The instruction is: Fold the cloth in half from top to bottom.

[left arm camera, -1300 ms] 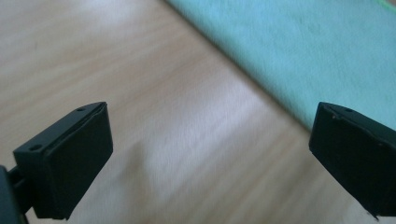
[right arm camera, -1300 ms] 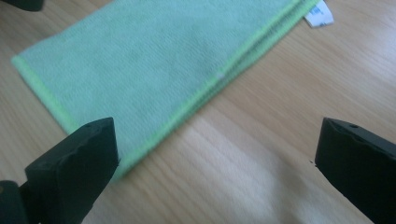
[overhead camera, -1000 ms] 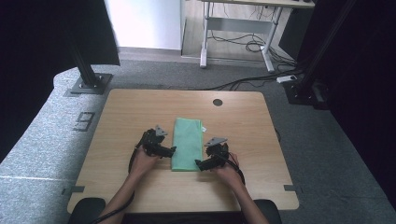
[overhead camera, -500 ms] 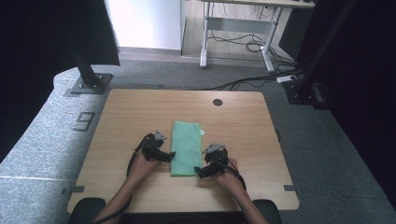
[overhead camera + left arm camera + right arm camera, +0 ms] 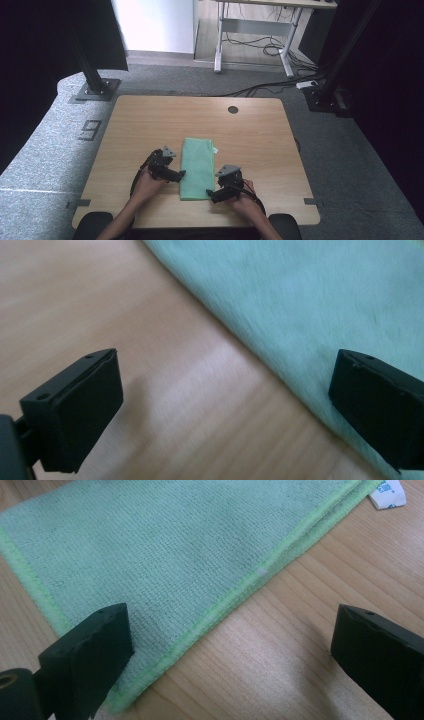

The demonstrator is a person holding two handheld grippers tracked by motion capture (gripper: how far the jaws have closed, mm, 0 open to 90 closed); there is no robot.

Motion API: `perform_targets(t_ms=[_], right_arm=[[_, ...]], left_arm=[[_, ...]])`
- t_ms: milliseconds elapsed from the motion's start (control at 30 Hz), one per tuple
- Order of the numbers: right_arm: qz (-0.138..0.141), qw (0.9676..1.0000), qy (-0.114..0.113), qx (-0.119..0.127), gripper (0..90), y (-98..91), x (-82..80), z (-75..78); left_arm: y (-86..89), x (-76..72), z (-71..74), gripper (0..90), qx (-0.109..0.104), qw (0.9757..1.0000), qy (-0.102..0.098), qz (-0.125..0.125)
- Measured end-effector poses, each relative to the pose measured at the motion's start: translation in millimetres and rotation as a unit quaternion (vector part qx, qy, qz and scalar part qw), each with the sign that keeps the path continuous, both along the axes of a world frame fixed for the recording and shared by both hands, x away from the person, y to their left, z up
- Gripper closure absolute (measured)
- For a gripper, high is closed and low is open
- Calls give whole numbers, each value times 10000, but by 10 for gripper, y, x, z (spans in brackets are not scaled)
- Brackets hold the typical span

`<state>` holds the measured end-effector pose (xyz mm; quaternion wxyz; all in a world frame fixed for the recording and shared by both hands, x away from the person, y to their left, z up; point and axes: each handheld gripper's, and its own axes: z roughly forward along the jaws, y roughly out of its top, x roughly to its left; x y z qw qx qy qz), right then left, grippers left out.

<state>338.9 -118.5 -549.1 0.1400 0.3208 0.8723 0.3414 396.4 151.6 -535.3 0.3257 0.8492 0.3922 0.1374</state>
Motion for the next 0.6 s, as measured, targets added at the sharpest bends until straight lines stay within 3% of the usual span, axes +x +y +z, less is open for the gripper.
perform_targets(t_ms=[67,267,433,600], right_arm=[[7,10000,13,20,28,-2,4,-2],[-4,9999,88,112,28,-18,16,-16],[40,9999,57,84,34,-17,19,-13],[141,9998,113,36,89,6,32,43]], left_arm=[[-21,51,5,19,-31,10000,-21,12],[-81,141,-78,12,214,9998,-52,-8],[-46,148,-127,9,33,10000,2,-24],[-40,140,-136,7,2,10000,-33,-18]])
